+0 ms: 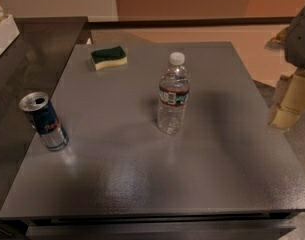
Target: Move water bottle near sponge
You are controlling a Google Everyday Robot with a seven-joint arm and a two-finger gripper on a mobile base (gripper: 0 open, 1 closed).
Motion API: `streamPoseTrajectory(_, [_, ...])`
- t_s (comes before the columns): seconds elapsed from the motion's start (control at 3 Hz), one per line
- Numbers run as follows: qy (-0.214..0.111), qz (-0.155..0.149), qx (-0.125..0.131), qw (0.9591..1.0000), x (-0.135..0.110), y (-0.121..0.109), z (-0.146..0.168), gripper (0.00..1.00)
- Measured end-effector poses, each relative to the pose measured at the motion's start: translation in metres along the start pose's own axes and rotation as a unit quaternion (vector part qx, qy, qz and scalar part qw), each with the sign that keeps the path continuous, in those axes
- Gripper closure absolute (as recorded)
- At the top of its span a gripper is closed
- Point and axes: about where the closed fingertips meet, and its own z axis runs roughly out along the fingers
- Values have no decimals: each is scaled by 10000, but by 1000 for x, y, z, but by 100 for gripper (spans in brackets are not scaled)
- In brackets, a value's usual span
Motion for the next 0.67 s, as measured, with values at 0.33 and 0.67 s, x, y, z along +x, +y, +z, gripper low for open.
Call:
streamPoseTrajectory(0.33, [-301,37,4,9995,-23,-6,7,0])
streamPoseTrajectory(0.67, [-857,113,-31,9963,-64,-15,22,0])
